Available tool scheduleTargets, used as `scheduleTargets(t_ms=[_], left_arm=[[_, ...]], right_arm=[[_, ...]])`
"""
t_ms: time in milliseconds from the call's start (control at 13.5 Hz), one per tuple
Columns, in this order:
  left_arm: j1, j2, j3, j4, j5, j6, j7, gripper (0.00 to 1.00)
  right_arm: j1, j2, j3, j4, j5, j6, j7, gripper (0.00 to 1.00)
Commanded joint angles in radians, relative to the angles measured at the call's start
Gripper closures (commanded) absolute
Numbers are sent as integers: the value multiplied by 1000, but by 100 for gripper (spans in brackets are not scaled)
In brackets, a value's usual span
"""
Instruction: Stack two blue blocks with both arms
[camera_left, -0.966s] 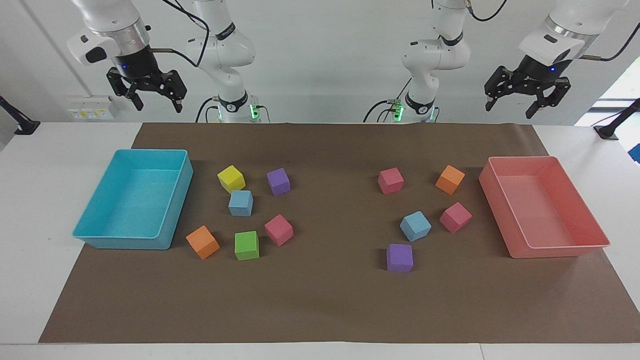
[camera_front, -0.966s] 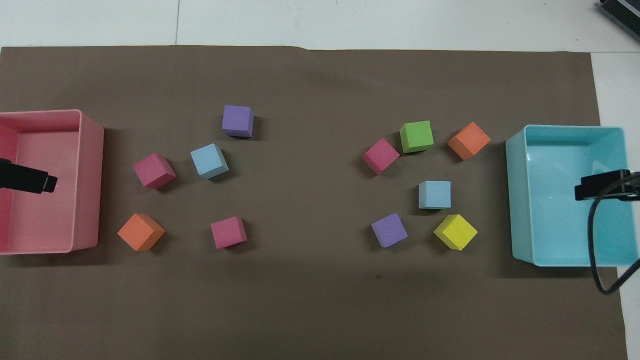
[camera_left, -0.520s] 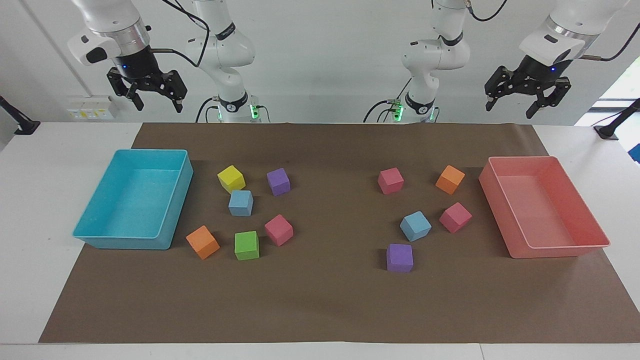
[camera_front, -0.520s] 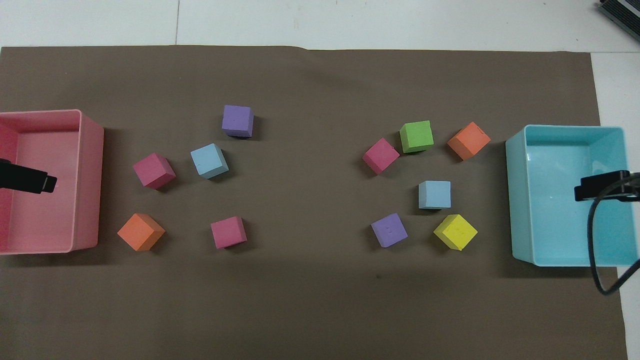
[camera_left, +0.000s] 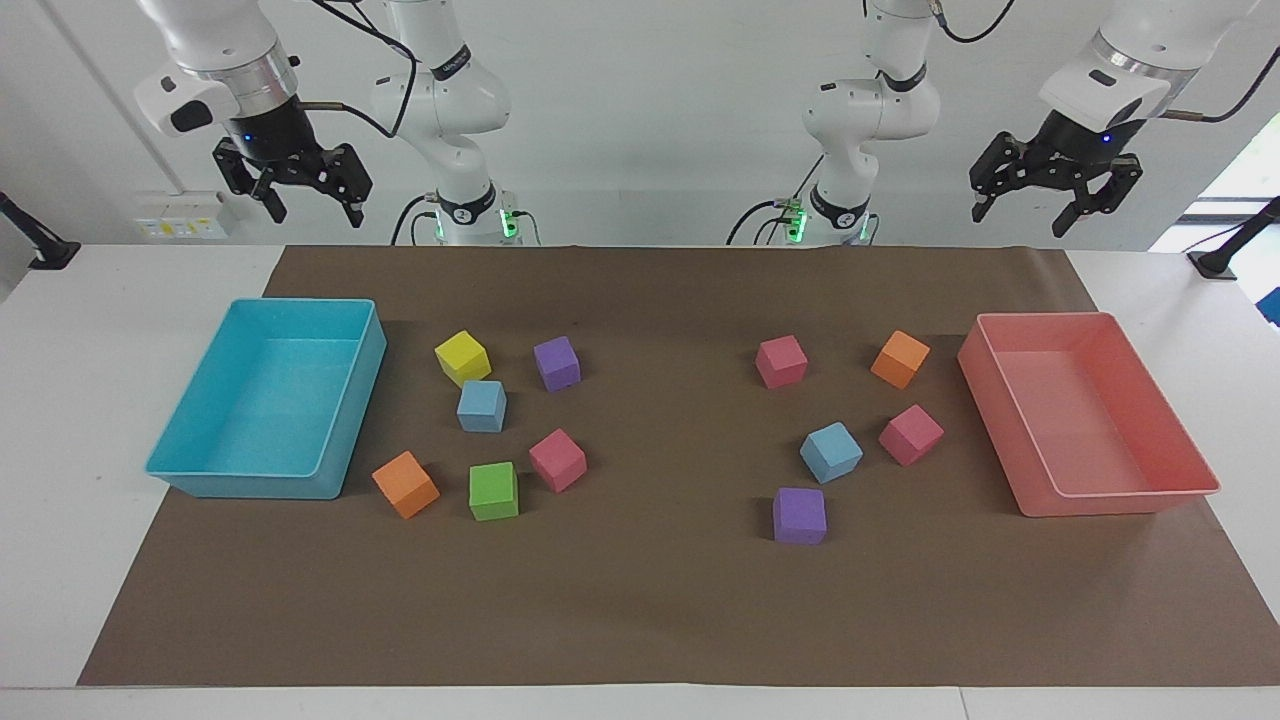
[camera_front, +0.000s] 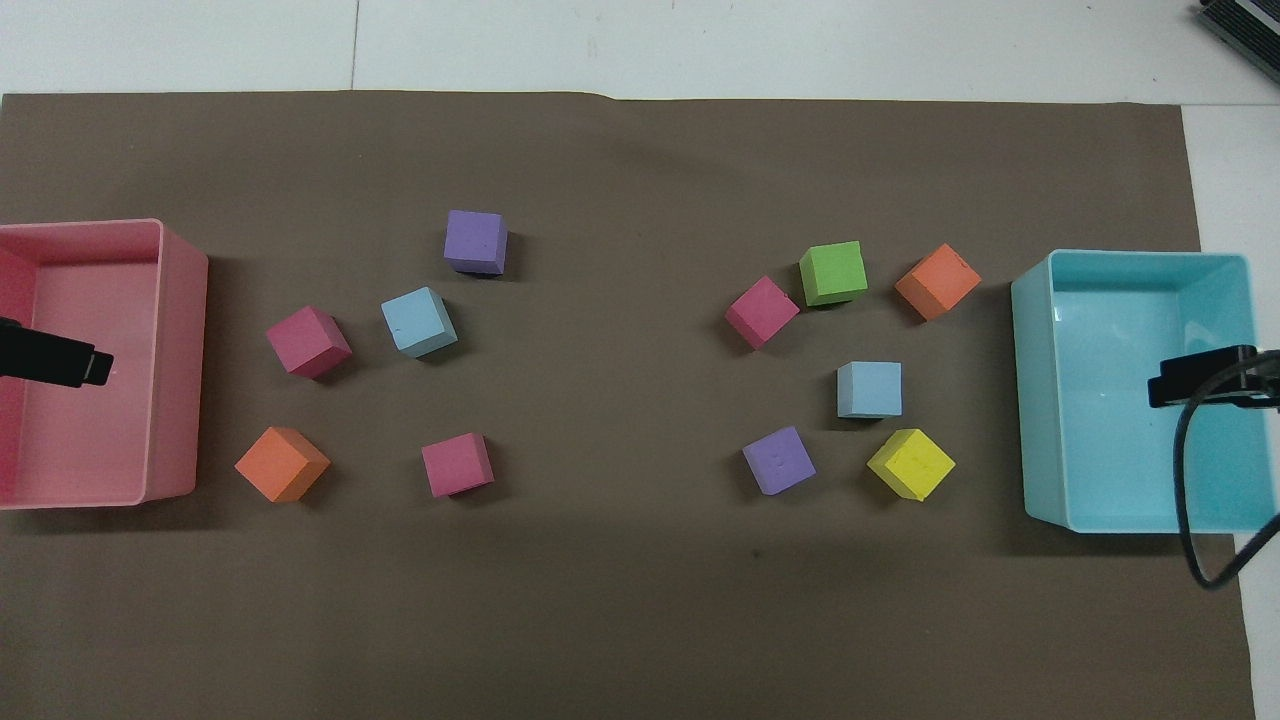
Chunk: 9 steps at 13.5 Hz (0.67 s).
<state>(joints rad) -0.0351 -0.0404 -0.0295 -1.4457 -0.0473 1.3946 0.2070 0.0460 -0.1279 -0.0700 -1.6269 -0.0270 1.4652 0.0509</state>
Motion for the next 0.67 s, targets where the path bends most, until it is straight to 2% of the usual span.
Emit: scheduleTargets(t_ms=[0,595], left_arm=[[0,-1,3,10,-5,-17,-3,0],[1,-1,3,10,-2,-28,-5,0]], right_arm=[[-14,-32,6,-37,-2,6,-26,0],[-14,-30,6,-37,-4,10,-23,0]])
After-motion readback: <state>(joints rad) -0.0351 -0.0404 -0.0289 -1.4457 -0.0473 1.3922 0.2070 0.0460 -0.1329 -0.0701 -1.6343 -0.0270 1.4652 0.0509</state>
